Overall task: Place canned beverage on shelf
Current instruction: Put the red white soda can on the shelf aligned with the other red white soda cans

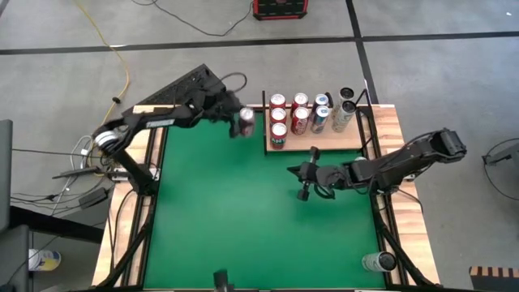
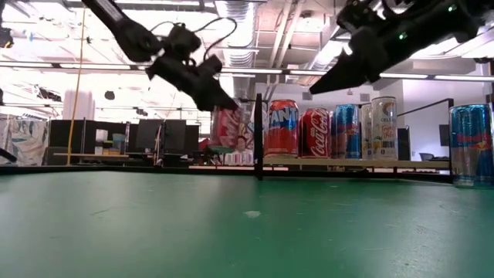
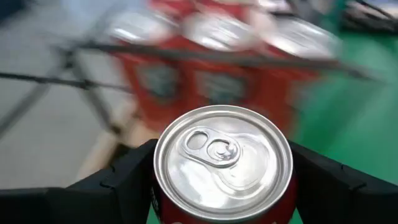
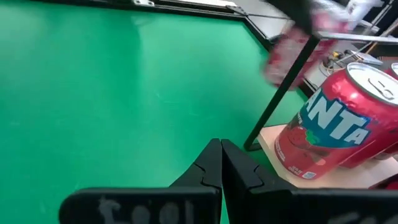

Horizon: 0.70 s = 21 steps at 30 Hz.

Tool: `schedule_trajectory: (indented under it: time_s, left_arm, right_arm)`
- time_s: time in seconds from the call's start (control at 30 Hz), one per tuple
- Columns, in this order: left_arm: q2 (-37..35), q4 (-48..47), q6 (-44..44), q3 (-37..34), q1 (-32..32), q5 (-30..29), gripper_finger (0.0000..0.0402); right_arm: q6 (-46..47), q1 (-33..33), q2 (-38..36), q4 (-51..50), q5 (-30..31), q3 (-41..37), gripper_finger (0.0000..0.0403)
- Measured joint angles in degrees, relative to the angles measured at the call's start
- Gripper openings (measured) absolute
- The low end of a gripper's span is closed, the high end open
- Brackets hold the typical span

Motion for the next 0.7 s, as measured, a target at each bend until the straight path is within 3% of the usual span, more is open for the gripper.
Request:
schedule_trajectory:
  time_s: [0.17, 0.37, 0.47, 0.57, 0.7]
  left_arm:
    - [-9.49, -3.67, -1.59, -6.12, -10.93, -2.76, 0.0281]
    - [-12.65, 2.87, -3.53, -11.68, -29.41, -18.56, 0.0281]
    - [-8.20, 14.88, -3.70, -11.22, -35.63, -22.73, 0.0281]
    - [-0.87, 22.71, -3.41, -7.88, -37.21, -22.61, 0.0281]
    - [9.54, 21.80, -1.44, 2.59, -36.03, -22.48, 0.0281]
  right_arm:
    - [0.04, 1.76, -2.71, -2.10, 0.09, 0.00, 0.0024]
    - [0.29, 4.34, -6.27, -5.29, 0.58, 0.00, 0.0024]
    - [2.12, 5.18, -8.33, -8.53, 3.60, 0.00, 0.0024]
    - [5.15, 5.35, -10.70, -12.91, 7.29, 0.00, 0.0024]
    - [9.39, 5.14, -13.29, -19.89, 8.25, 0.02, 0.0024]
